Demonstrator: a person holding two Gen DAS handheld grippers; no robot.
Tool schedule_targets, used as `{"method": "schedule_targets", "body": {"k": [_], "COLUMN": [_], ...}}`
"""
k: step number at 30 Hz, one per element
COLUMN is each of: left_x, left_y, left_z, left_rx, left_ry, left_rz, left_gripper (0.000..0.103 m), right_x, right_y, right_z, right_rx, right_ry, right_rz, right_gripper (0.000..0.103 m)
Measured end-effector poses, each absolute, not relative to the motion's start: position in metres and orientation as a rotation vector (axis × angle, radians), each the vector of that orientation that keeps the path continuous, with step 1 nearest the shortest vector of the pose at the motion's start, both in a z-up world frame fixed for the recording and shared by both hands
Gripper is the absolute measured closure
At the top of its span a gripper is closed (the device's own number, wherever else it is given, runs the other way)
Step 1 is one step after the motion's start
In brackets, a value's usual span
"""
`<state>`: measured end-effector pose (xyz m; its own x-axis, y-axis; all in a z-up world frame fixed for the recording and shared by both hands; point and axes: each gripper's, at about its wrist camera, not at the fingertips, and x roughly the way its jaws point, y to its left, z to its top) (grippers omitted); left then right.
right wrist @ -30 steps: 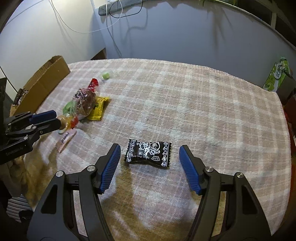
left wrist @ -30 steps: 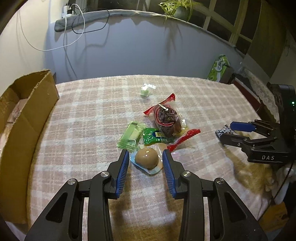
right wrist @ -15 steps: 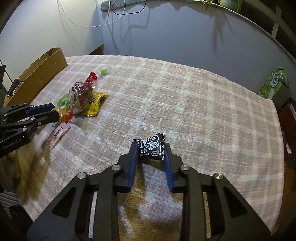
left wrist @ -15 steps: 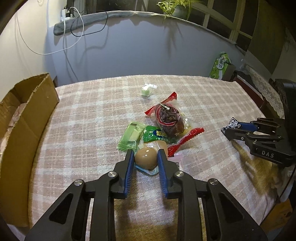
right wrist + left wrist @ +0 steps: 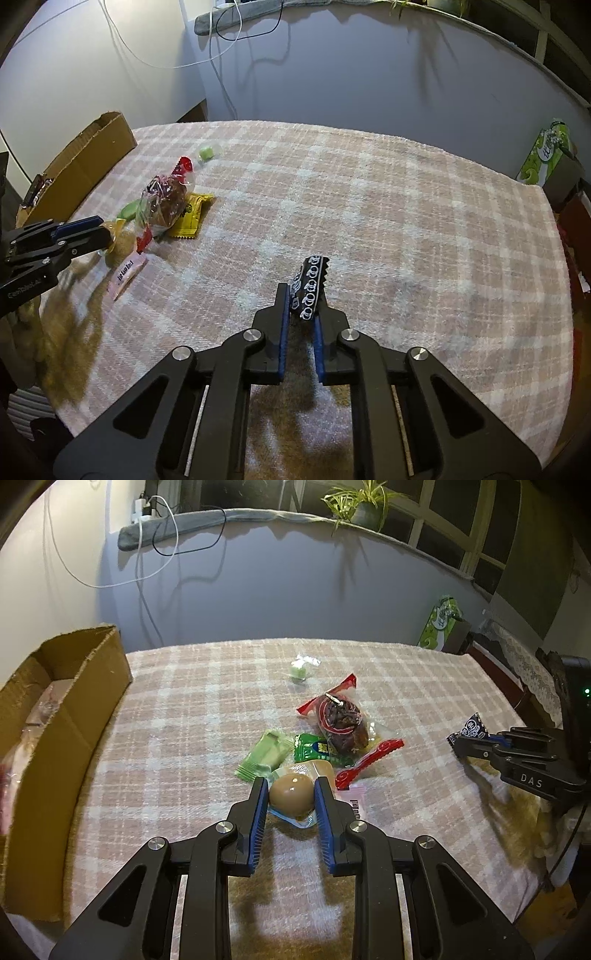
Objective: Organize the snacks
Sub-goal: 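Carry the cup candy and black-wrapped candy over the cardboard box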
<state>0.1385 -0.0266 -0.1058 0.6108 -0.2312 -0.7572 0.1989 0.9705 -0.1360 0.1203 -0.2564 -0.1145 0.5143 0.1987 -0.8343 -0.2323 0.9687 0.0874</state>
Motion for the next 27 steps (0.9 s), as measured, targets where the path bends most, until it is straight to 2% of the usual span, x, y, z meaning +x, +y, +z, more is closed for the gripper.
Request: {"method": "schedule_targets", "body": {"k": [15, 27], "left_x": [0.117, 0.1], "left_y": [-0.014, 0.024], "left_z": [-0.078, -0.052], "left_rx": [-0.061, -0.094], "left_ry": [0.81, 0.741], "left_rz": [-0.244, -0.191], "left_gripper": [0.079, 0.079], "right_x": [0.107, 0.115], "right_y": [-0.25, -0.194], "right_z": [-0.078, -0.044], "right_rx": [-0.015, -0.044], "right_ry": [0.921, 0.846], "right_rz": [0.287, 0.394], "right_gripper": [0.092, 0.092]}}
